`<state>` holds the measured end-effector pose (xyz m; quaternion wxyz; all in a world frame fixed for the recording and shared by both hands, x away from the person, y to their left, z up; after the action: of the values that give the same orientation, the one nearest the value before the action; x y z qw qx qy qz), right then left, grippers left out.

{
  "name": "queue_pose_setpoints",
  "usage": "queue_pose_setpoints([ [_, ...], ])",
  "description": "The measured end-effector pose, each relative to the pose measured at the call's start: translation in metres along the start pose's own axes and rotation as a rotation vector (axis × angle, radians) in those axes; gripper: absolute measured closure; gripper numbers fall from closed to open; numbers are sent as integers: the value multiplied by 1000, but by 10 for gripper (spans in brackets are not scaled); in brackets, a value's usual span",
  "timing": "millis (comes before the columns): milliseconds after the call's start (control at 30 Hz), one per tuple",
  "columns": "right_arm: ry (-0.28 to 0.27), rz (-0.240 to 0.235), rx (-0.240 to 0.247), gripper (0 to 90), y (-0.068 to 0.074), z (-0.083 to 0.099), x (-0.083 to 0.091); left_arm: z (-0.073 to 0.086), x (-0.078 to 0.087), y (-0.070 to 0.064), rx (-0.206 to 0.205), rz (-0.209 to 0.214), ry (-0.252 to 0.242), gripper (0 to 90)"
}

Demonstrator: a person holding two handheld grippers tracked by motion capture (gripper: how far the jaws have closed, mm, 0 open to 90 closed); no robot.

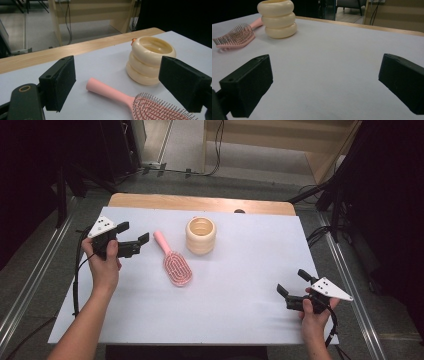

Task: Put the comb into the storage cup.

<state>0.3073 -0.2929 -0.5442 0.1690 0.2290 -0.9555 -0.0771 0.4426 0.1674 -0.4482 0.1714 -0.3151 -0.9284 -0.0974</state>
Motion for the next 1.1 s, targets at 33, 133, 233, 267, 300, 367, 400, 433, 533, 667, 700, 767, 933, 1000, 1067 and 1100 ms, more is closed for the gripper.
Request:
queue_pose_setpoints([
  [33, 2, 1, 1, 0, 0, 0, 0, 1, -3, 2, -7, -19, 11, 169],
  [133, 4, 3, 5, 0, 0, 0, -1, 6, -13, 6, -8, -55, 61, 265],
  [233, 6, 2, 6, 0, 0, 0, -1, 7, -22, 7, 49, -6, 75, 355],
  [267, 6, 2, 6, 0, 0, 0, -1, 8, -25, 7, 55, 7, 84, 356],
  [300, 5, 2, 8, 0, 0, 0, -1, 9, -29, 7, 50, 6, 97, 399],
  [367, 9, 1, 6, 0, 0, 1, -1, 11, -36, 7, 35, 9, 134, 484],
  [400, 9, 1, 7, 0, 0, 1, -1, 11, -39, 7, 28, 16, 147, 524],
  [433, 9, 1, 7, 0, 0, 1, -1, 12, -43, 7, 22, 16, 161, 557],
  [533, 11, 1, 8, 0, 0, 1, -2, 15, -55, 9, 8, 22, 198, 647],
  [667, 11, 0, 7, 0, 0, 1, -2, 17, -69, 11, 18, 37, 224, 738],
  [700, 11, 0, 7, 0, 0, 1, -2, 17, -72, 12, 20, 38, 228, 752],
  [767, 11, 0, 6, 0, 0, 1, -2, 19, -78, 12, 21, 46, 245, 785],
  [933, 13, -1, 8, 0, 0, 1, -2, 23, -92, 11, 20, 71, 277, 841],
  [1000, 15, 0, 10, 0, 0, 1, -2, 25, -98, 11, 13, 73, 298, 862],
  [1067, 16, -1, 13, 0, 1, 2, -2, 29, -104, 11, 9, 89, 322, 893],
  [1100, 17, -1, 14, 0, 1, 2, -3, 30, -107, 12, 11, 89, 335, 900],
])
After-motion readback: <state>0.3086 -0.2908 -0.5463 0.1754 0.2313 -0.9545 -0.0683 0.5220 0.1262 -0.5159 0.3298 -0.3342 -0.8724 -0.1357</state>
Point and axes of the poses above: each handheld gripper's, and its own axes: x roughly backward along the jaws, z roughly out of its underside, y roughly to its left, the point moved 10 cm from there along -x, roughly forward along the jaws, and after that the axes turned 8 degrees about -x, right-handed, at the moved point
